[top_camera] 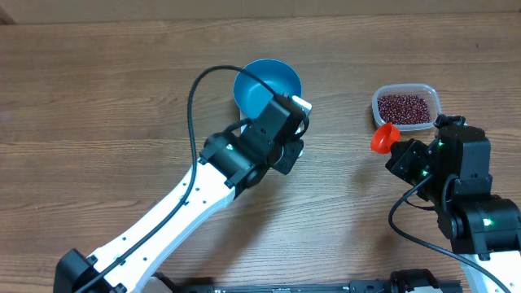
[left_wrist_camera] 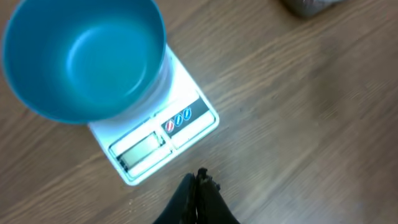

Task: Scoop item into bowl and weigh 150g on scale
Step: 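Move the left gripper down toward the scale's front buttons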

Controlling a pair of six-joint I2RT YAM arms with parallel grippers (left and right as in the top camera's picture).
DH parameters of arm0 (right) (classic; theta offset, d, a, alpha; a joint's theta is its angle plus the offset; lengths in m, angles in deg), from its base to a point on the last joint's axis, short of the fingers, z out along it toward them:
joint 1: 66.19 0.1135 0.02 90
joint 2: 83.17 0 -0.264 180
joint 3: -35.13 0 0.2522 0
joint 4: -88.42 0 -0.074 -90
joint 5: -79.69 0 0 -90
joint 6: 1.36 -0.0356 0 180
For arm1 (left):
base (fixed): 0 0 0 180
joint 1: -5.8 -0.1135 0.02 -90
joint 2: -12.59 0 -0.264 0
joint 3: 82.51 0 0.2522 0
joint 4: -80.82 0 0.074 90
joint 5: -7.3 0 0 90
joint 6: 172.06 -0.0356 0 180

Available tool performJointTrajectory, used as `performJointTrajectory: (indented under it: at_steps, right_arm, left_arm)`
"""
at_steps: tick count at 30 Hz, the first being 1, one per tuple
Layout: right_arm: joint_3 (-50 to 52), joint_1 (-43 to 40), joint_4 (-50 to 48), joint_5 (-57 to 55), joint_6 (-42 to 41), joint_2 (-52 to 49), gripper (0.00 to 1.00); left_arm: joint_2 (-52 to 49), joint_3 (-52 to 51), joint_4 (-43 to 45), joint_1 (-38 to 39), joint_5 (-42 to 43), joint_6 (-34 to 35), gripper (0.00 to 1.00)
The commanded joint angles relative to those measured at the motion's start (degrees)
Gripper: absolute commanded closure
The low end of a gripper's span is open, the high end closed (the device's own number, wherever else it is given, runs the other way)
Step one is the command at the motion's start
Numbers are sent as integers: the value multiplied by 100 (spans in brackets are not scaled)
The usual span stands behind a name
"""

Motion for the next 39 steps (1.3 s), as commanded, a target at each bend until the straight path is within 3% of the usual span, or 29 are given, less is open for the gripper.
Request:
performJointTrajectory:
  at_steps: [1, 8, 18, 27, 39]
  right_arm:
    - [-195, 11, -44, -92, 9, 68, 96]
    - [-195, 11, -46, -92, 9, 68, 96]
    - [-195, 11, -44, -92, 11, 68, 96]
    - [-195, 11, -46, -94, 9, 33, 96]
    - [-195, 11, -46, -94, 11, -136, 96]
  left_arm:
    - [-70, -564, 516, 0, -122, -9, 95]
    - [-431, -1178, 1399, 0, -170, -557, 96]
    - [-1320, -1211, 2247, 9, -605, -603, 96]
    - [-1744, -1211, 2371, 0, -977, -601, 96]
    - [-2037, -1211, 2590, 0, -1469, -83, 96]
